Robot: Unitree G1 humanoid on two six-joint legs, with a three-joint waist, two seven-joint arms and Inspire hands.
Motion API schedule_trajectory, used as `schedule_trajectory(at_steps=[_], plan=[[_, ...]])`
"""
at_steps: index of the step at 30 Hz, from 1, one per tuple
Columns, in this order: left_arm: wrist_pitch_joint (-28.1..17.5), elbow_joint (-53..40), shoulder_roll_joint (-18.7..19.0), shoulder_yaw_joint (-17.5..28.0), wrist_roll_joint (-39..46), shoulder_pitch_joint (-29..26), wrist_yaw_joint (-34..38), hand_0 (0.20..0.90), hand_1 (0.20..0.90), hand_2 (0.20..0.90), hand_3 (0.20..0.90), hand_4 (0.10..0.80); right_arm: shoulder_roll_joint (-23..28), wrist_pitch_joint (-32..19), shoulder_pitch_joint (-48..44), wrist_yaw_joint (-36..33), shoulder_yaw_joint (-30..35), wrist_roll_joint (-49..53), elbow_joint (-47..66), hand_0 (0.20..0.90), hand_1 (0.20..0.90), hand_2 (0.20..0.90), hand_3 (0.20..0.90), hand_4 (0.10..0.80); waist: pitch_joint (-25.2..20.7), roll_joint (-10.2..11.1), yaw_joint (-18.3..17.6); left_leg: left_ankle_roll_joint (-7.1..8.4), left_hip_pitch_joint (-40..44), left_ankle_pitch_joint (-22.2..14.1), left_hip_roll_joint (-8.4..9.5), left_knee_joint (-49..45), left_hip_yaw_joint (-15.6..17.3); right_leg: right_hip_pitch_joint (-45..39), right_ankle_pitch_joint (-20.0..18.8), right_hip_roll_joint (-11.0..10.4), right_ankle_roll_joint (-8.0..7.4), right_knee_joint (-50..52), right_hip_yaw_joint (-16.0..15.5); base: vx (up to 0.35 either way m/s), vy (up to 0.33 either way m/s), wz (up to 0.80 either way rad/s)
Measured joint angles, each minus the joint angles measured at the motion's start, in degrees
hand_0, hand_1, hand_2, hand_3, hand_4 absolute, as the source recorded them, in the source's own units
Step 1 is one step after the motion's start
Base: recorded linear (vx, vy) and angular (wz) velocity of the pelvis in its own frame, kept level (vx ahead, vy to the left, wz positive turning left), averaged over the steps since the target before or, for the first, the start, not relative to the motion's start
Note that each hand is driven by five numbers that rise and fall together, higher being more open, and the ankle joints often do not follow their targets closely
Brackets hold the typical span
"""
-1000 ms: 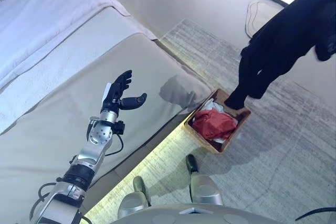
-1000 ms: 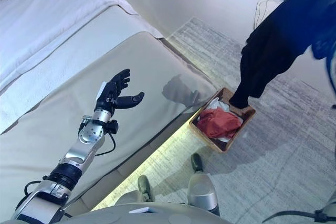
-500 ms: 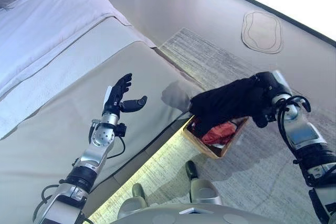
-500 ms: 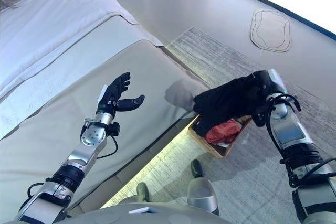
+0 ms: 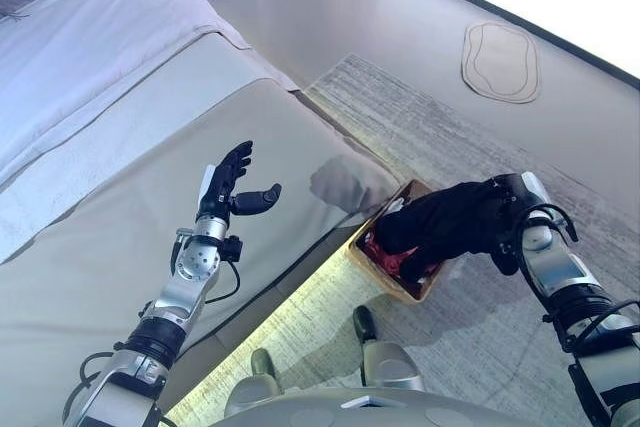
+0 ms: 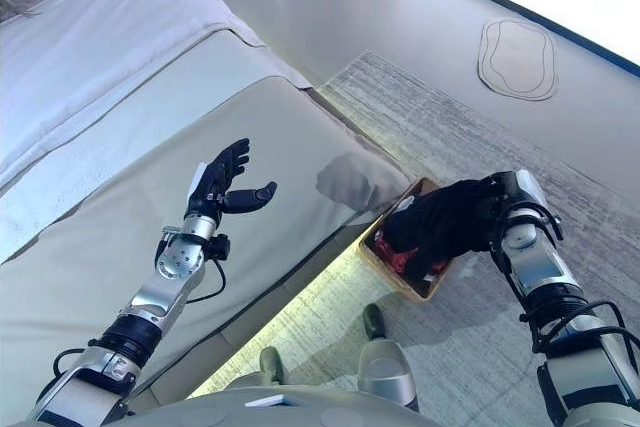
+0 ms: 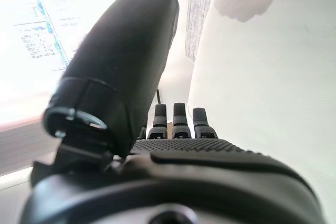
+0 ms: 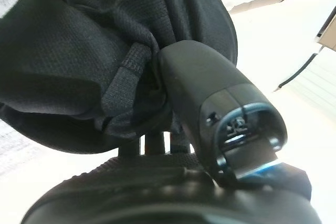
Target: Pick up the clothes from the bed and place them into the basket
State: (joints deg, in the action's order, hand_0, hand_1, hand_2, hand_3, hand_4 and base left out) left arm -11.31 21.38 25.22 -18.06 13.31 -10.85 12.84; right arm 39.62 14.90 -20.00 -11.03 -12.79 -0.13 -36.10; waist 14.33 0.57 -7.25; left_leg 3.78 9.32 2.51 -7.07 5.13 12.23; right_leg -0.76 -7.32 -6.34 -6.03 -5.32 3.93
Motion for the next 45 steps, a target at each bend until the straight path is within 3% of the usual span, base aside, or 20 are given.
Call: schedule_trajectory(at_steps=[9,10,11,18,45], plan=[[0.0,-0.5,0.1,-0.1,0.0,1.3,-0.7,0.9,0.9,0.9,0.9,0.8,-2.5,-0.3,0.0,-1.0,-3.8,0.7,-2.1,0.3,0.3,0.3,0.2,0.1,-0.2,-2.1,0.9,0.22,-1.6,0.3,0.01,0.0,-0.3,1.4,-0.3,0.0,0.19,0.0,-0.2,-0.005,-0.018,0.01],[0.0,-0.5,0.1,-0.2,0.0,1.4,-0.8,0.9,0.9,0.9,0.9,0.8,-2.9,-0.6,0.0,-1.1,-3.8,0.7,-2.3,0.486,0.486,0.486,0.417,0.317,0.0,-2.5,0.9,0.22,-1.7,0.3,0.01,0.0,-0.4,1.4,-0.3,-0.1,0.19,0.0,-0.3,0.008,-0.009,0.05],[0.0,-0.5,0.1,-0.2,0.0,1.5,-0.8,0.9,0.9,0.9,0.9,0.8,-2.9,-0.9,0.0,-1.2,-3.8,0.7,-2.5,0.9,0.9,0.9,0.9,0.8,0.1,-2.9,1.0,0.22,-1.7,0.3,0.03,0.0,-0.6,1.4,-0.3,-0.1,0.19,0.0,-0.4,0.009,-0.006,0.06],[0.0,-1.0,0.1,-0.2,0.0,2.2,-0.8,0.9,0.9,0.9,0.9,0.8,-2.9,-2.0,0.0,-2.3,-3.8,0.5,-3.7,0.9,0.9,0.9,0.9,0.8,1.1,-5.1,1.2,0.33,-2.0,0.4,0.0,0.0,-1.2,1.3,-0.3,-0.2,0.19,0.0,-1.1,0.022,-0.008,0.04],[0.0,-2.7,0.0,-0.1,0.0,5.7,-1.0,0.9,0.9,0.9,0.9,0.8,-2.7,-2.9,2.8,-4.1,-3.0,-1.5,1.1,0.9,0.9,0.9,0.9,0.8,1.2,-5.1,1.7,0.34,-1.5,0.4,-0.25,0.2,-1.5,0.5,-0.2,0.0,0.19,0.0,-1.5,0.026,0.0,0.01]])
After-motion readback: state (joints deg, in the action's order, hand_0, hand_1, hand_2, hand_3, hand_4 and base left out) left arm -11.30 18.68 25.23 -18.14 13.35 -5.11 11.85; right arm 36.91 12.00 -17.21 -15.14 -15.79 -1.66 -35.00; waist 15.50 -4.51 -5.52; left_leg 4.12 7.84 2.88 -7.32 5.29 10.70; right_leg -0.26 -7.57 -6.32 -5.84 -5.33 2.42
